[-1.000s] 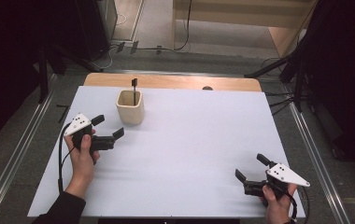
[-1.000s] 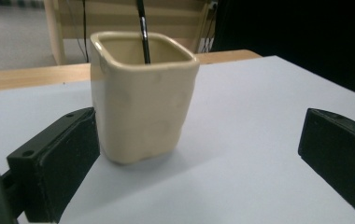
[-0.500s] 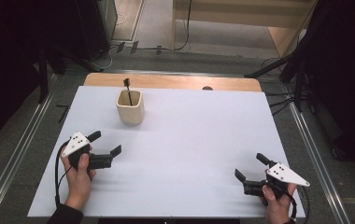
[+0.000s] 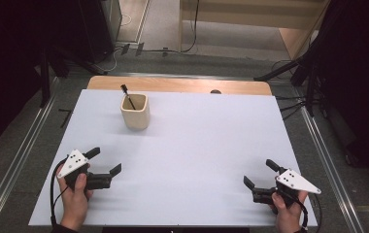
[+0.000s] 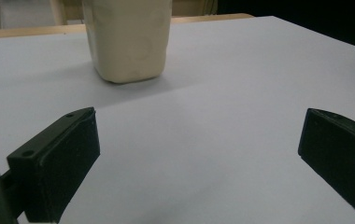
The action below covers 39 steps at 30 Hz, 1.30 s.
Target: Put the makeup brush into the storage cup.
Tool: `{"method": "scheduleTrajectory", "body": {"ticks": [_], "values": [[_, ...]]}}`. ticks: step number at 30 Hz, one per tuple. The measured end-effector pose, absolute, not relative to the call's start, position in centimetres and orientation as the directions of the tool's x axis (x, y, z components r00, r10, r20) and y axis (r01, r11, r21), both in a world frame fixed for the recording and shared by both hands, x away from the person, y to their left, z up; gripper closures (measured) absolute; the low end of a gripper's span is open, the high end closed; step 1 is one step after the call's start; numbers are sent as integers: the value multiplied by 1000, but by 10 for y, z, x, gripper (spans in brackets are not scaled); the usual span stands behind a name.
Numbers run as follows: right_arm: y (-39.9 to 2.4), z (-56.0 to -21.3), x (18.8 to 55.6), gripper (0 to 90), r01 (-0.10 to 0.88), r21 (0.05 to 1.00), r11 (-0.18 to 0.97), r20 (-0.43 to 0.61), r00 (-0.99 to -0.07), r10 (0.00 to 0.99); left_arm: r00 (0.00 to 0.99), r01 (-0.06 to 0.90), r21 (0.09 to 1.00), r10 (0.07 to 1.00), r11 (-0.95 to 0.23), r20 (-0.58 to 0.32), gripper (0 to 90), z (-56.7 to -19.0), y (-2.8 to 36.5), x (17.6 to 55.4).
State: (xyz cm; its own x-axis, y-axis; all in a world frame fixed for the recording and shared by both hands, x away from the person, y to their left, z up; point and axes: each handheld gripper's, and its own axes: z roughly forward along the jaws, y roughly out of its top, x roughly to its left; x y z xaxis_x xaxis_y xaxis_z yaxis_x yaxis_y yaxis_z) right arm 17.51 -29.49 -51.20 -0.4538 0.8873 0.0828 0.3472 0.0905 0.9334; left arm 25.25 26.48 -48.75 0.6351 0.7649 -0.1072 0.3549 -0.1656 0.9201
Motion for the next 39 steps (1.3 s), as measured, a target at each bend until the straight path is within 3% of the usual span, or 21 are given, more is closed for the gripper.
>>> {"method": "scheduleTrajectory", "body": {"ticks": [39], "values": [[-295, -510, 170, 0, 351, 935, 50, 117, -440, 890, 584, 379, 920, 798, -103, -151, 0, -485, 304, 209]]}}
